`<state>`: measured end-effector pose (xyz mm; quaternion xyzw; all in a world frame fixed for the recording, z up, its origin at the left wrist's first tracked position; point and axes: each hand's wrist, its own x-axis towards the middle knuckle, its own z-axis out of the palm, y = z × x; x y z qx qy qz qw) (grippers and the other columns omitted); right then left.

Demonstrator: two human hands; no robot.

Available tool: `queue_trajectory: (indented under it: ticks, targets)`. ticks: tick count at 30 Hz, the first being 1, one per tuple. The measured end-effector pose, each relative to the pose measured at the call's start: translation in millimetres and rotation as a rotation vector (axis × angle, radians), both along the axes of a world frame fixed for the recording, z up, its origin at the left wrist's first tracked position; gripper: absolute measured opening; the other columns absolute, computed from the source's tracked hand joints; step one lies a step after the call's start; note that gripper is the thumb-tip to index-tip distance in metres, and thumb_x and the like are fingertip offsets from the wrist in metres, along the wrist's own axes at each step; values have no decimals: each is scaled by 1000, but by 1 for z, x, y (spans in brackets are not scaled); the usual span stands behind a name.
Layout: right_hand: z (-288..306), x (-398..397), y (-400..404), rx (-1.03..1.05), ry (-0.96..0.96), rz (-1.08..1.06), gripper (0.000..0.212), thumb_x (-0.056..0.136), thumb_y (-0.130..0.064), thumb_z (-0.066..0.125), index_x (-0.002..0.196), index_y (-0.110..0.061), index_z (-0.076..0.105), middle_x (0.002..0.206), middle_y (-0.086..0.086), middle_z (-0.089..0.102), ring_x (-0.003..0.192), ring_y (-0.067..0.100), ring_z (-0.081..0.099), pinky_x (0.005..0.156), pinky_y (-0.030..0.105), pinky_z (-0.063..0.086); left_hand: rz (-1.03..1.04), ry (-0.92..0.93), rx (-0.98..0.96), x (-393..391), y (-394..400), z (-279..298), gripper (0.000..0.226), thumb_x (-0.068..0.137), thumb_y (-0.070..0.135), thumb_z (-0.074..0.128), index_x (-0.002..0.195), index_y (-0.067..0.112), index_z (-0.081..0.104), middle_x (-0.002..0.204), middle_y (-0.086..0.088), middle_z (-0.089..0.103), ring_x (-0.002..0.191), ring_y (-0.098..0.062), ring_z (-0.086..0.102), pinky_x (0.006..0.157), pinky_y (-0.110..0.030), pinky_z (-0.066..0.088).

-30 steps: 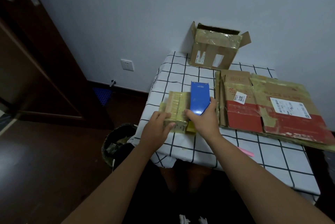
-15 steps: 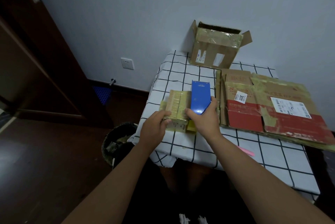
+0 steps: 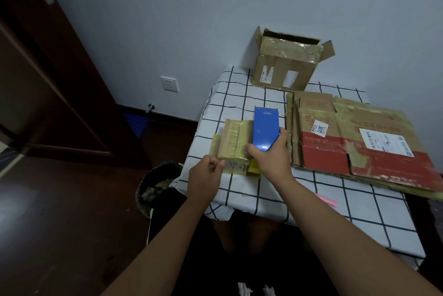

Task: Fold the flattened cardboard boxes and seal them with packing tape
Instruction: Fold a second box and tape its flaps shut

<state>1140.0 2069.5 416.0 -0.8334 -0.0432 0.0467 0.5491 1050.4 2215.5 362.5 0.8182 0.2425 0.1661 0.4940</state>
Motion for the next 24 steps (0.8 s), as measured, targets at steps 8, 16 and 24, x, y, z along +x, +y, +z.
queue_trajectory:
  ticks: [8,16,24]
  targets:
    - [0,0,-1,0,8,2,81,79,-22,79,140,-19,25,113,-1,52,89,16,56,64,20,43,-193,-42,385,-8,7,-4,23,90,12,45,101,4,63,89,-9,68,79,-27,63,67,-32,46]
    - [0,1,-2,-13,12,-1,82,80,-23,79,142,-19,24,111,-3,50,88,15,55,62,18,41,-291,18,480,4,20,7,17,98,22,55,84,14,53,73,3,54,63,-17,51,58,-28,31]
    - [-1,1,-3,-14,11,3,80,80,-22,78,140,-19,25,108,-5,51,82,-1,53,59,17,39,-265,12,354,9,25,9,23,94,21,63,91,17,40,75,-6,65,65,-26,62,54,-39,47]
